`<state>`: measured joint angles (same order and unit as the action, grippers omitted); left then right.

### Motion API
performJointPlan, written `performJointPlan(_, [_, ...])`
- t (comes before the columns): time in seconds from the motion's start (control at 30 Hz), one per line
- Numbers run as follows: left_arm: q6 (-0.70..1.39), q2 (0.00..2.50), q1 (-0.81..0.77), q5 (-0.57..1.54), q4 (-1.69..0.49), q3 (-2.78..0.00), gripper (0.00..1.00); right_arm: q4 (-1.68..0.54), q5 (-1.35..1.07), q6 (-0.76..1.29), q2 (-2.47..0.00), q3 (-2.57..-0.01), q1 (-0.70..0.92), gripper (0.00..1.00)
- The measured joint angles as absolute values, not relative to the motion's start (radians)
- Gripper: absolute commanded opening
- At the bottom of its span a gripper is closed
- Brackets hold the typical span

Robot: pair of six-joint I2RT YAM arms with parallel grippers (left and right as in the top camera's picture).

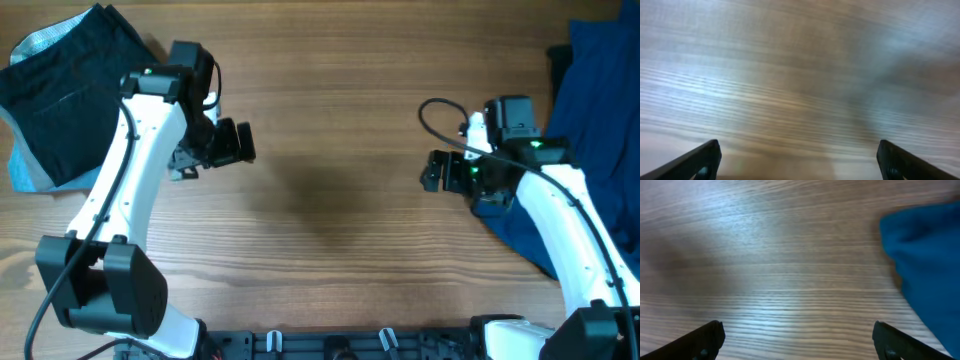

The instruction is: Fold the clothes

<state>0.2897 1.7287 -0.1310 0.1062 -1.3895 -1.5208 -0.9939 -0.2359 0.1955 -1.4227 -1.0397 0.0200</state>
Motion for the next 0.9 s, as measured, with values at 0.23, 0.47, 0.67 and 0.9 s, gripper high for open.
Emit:
performJointPlan(0.23, [0.308, 1.422, -0.131, 0.072, -1.146, -1.186, 1.0, -0.886, -0.228, 0.196, -0.993, -0.941, 0.01, 1.0])
performJointPlan(0.47, [0.317, 0.749, -0.132, 0.072, -0.758, -0.723, 1.0, -0.765, -0.178, 0.264, -0.497, -0.73, 0.01, 1.0])
performJointPlan(0.67, [0.317, 0.601, -0.132, 0.072, -0.778, -0.708, 1.0, -0.765, -0.175, 0.325, -0.479, -0.728, 0.01, 1.0])
performJointPlan(0.9, [0.317, 0.602, -0.132, 0.071, -0.778, -0.708, 1.0, -0.765, -0.175, 0.337, -0.483, -0.728, 0.009, 1.0])
